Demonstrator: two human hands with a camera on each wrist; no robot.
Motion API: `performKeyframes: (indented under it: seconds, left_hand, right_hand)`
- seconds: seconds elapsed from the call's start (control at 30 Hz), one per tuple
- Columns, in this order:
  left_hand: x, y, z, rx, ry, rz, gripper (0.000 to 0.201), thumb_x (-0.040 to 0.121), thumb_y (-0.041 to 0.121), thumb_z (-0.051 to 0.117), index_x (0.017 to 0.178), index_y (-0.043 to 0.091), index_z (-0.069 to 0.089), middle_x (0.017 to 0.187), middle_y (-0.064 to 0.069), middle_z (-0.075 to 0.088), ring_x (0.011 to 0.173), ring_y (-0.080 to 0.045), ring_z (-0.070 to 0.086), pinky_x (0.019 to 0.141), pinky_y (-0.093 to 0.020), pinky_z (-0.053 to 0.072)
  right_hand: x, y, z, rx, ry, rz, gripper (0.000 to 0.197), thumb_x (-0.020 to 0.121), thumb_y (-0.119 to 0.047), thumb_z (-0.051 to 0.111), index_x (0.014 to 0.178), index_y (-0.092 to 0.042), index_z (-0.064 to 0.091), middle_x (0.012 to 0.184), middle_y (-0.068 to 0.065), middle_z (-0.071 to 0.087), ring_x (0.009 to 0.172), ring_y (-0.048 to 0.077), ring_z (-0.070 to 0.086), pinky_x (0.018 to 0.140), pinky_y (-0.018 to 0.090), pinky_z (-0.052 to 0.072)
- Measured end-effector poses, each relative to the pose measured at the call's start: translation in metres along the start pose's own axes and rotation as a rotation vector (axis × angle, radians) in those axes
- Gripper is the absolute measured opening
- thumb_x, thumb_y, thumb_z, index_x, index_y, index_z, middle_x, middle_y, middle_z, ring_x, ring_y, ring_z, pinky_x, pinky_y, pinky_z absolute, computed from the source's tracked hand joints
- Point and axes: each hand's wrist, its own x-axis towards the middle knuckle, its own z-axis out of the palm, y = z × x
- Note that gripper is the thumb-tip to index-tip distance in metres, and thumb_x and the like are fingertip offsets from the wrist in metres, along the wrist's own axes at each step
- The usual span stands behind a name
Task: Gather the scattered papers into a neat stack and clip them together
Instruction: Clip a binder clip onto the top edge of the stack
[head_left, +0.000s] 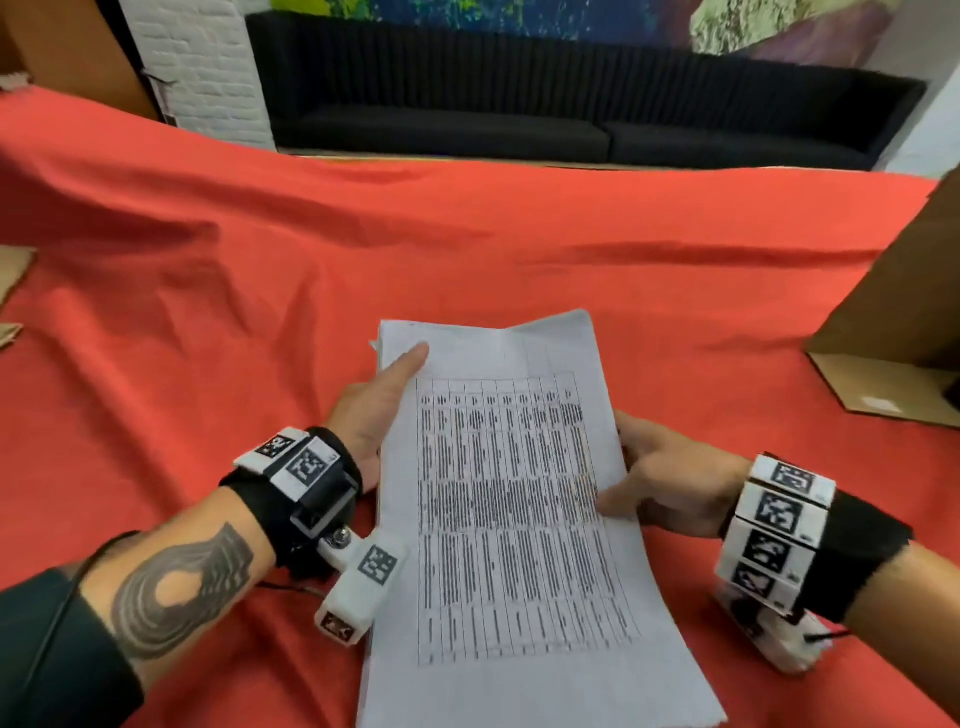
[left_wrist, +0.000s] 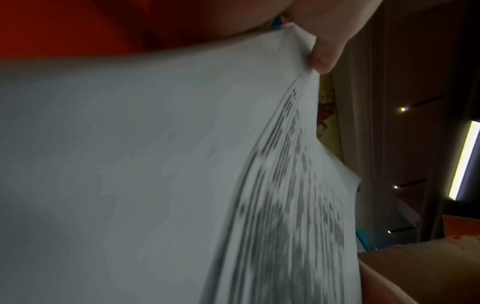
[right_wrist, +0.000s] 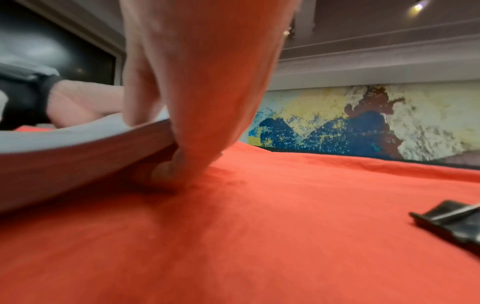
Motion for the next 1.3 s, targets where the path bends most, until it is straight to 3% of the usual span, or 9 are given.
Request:
performKeyframes:
  seconds: [0.1,0.2,0.3,0.43,0.57,0.77,0.83,1.0,1.3]
  left_hand:
    - [0.007,0.011,0.003,0.088,0.039,0.055,0.053,0.083,0.043,0.082,0.120,0.006,0.072,0.103,-0.018,0.079,0.091,-0.031,0.078,0.089,-0.052,0.061]
    - [0.018,0.018,0.009,0.147,0.032,0.072,0.063,0.086,0.040,0.081,0.131,-0.002,0.064,0.110,-0.021,0.076,0.095,-0.033,0.077,0.086,-0.049,0.062]
    - [0.022,0.013,0.021,0.259,0.047,0.162,0.074,0.072,0.057,0.085,0.132,0.023,0.058,0.128,-0.017,0.070,0.110,-0.036,0.071,0.096,-0.056,0.057]
    - [0.034,0.007,0.032,0.462,0.139,0.462,0.030,0.086,0.050,0.075,0.112,0.043,0.062,0.131,0.007,0.062,0.121,-0.019,0.058,0.109,-0.042,0.047]
    - [0.051,0.002,0.031,0.456,0.156,0.396,0.029,0.090,0.044,0.074,0.074,0.021,0.068,0.080,0.001,0.068,0.079,-0.020,0.061,0.080,-0.038,0.053]
    - [0.062,-0.002,0.028,0.429,0.161,0.283,0.037,0.087,0.062,0.068,0.074,0.029,0.079,0.076,-0.002,0.074,0.078,-0.025,0.070,0.085,-0.052,0.060]
    - [0.058,-0.001,0.027,0.396,0.096,0.217,0.050,0.064,0.076,0.079,0.079,0.028,0.078,0.088,-0.005,0.077,0.089,-0.028,0.071,0.089,-0.051,0.059]
    - [0.045,0.007,0.023,0.308,-0.178,0.130,0.045,0.069,-0.011,0.084,0.107,0.008,0.070,0.098,-0.021,0.073,0.077,-0.033,0.074,0.071,-0.048,0.065]
    - [0.051,0.004,0.028,0.238,-0.080,0.124,0.011,0.087,0.009,0.079,0.096,0.008,0.072,0.085,-0.015,0.073,0.070,-0.027,0.071,0.069,-0.040,0.063]
  right_hand:
    - [0.007,-0.004,-0.008,-0.004,0.068,0.071,0.079,0.057,0.019,0.064,0.130,-0.010,0.058,0.119,0.023,0.071,0.108,0.041,0.070,0.075,0.043,0.060]
    - [0.029,-0.025,-0.010,0.067,0.278,0.003,0.049,0.083,0.011,0.069,0.126,-0.006,0.054,0.116,0.023,0.072,0.104,0.041,0.072,0.080,0.051,0.060]
    - [0.061,-0.043,-0.019,0.060,0.542,-0.138,0.047,0.089,-0.007,0.069,0.130,-0.023,0.053,0.112,0.021,0.069,0.098,0.043,0.072,0.085,0.056,0.060]
    - [0.089,-0.049,-0.019,-0.186,0.651,-0.212,0.031,0.096,-0.002,0.053,0.107,-0.019,0.076,0.083,0.006,0.069,0.079,0.021,0.061,0.071,0.028,0.048]
    - [0.098,-0.037,-0.014,-0.224,0.690,-0.165,0.018,0.096,-0.009,0.061,0.088,-0.010,0.077,0.083,0.004,0.071,0.083,0.019,0.062,0.070,0.023,0.048]
    - [0.101,-0.031,-0.022,-0.333,0.619,-0.201,0.013,0.090,-0.020,0.076,0.101,-0.025,0.082,0.084,-0.009,0.076,0.059,-0.005,0.062,0.054,0.010,0.048]
    - [0.107,-0.031,-0.025,-0.408,0.651,-0.180,0.008,0.088,-0.025,0.079,0.095,-0.027,0.083,0.083,-0.011,0.077,0.071,-0.004,0.068,0.071,0.019,0.058]
    - [0.112,-0.026,-0.031,-0.429,0.705,-0.107,0.011,0.085,-0.030,0.081,0.093,-0.024,0.084,0.091,-0.006,0.079,0.091,0.013,0.073,0.088,0.029,0.058]
    - [0.103,-0.031,-0.029,-0.362,0.662,-0.092,0.006,0.092,-0.025,0.075,0.095,-0.022,0.080,0.085,-0.007,0.073,0.074,0.006,0.065,0.061,0.017,0.047]
